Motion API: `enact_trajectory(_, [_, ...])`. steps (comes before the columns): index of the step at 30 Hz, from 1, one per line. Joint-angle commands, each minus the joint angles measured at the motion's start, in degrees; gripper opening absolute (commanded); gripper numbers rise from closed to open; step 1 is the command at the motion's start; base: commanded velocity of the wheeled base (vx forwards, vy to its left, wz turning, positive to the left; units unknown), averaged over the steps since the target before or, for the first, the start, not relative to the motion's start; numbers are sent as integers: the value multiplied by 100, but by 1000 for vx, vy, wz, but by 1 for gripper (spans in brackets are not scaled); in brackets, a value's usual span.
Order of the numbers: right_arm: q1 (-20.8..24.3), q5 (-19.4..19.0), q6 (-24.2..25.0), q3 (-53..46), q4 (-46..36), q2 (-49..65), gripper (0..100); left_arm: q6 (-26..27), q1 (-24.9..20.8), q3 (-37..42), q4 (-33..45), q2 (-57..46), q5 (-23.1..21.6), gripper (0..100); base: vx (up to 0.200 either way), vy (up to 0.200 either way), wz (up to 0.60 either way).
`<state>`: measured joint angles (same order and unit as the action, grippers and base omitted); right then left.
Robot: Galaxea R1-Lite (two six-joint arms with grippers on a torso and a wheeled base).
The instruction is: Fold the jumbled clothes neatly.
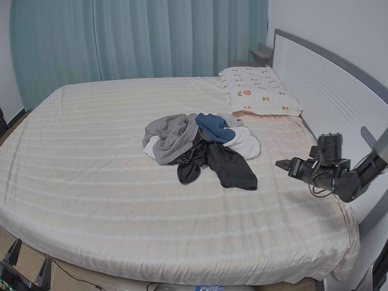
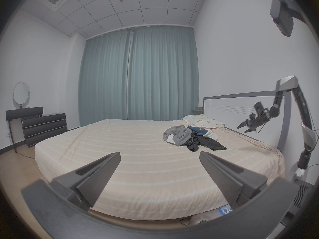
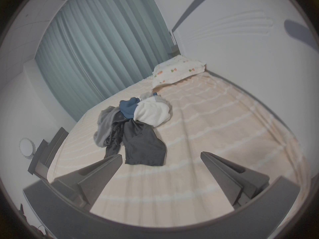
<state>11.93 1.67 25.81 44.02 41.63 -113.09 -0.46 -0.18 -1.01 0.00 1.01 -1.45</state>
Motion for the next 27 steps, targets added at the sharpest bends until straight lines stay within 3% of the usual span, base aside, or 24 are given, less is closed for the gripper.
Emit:
enact_trajectory(1, [380,360,522,1794,337,-2701,100,11,1,101,0,-13,4,100,0,0,0])
enact_trajectory(21, [696,624,618,4457,-1087,-3984,100,2,9,101,18,-22,31,100,0,0,0])
enact_trajectory(27, [714,668,610,4800,-1184,-4186,100,20,9,101,18,-22,22,100,0,0,0])
